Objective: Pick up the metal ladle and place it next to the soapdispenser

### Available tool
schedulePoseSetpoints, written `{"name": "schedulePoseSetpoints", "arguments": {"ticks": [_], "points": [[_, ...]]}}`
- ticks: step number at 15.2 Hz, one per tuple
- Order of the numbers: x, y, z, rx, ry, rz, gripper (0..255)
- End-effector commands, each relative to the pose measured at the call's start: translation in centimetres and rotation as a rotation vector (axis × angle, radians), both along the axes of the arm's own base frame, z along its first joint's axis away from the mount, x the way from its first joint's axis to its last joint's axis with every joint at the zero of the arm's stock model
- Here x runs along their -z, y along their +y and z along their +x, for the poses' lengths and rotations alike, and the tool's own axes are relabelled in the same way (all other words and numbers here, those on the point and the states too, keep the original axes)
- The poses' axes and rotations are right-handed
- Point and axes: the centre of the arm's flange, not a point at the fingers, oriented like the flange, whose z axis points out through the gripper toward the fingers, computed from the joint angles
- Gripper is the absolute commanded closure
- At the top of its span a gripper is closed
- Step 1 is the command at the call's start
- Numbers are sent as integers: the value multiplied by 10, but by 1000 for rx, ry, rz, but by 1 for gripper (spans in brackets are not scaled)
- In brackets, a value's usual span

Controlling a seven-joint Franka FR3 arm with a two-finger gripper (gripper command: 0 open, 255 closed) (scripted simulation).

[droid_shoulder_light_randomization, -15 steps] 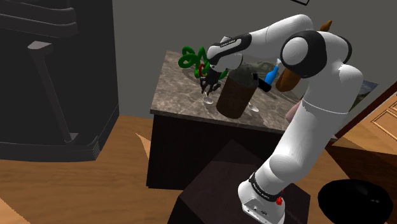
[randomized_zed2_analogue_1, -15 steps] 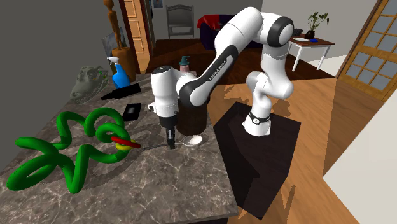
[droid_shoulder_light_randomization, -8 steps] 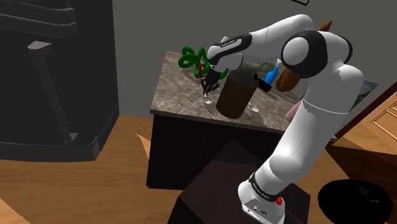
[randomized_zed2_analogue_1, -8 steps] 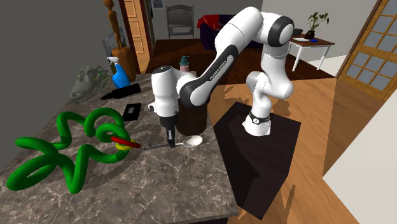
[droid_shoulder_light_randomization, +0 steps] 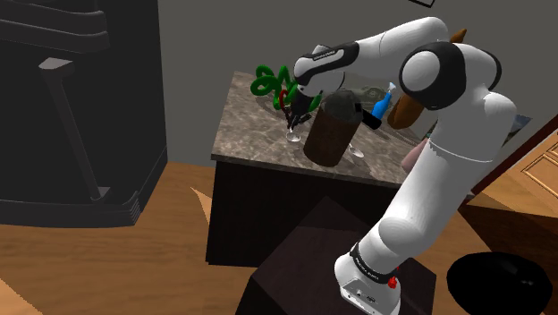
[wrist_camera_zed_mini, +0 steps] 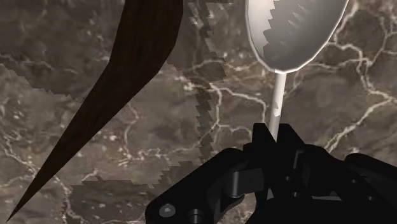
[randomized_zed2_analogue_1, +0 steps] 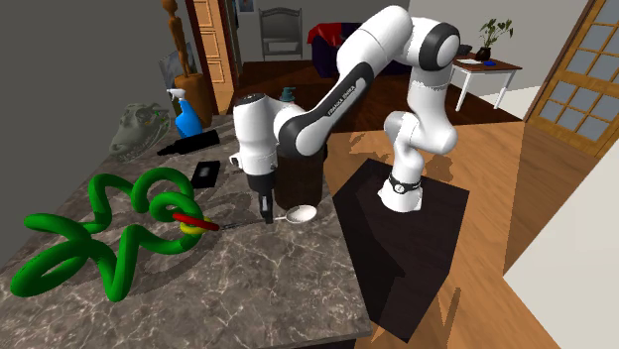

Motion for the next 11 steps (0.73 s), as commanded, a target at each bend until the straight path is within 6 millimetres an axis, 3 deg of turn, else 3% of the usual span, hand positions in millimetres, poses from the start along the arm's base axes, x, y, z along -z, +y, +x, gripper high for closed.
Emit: {"name": "schedulePoseSetpoints", "arguments": {"ticks": [1,11], "points": [[-11,0,0,0,0,0,255],[-63,0,0,0,0,0,255]]}}
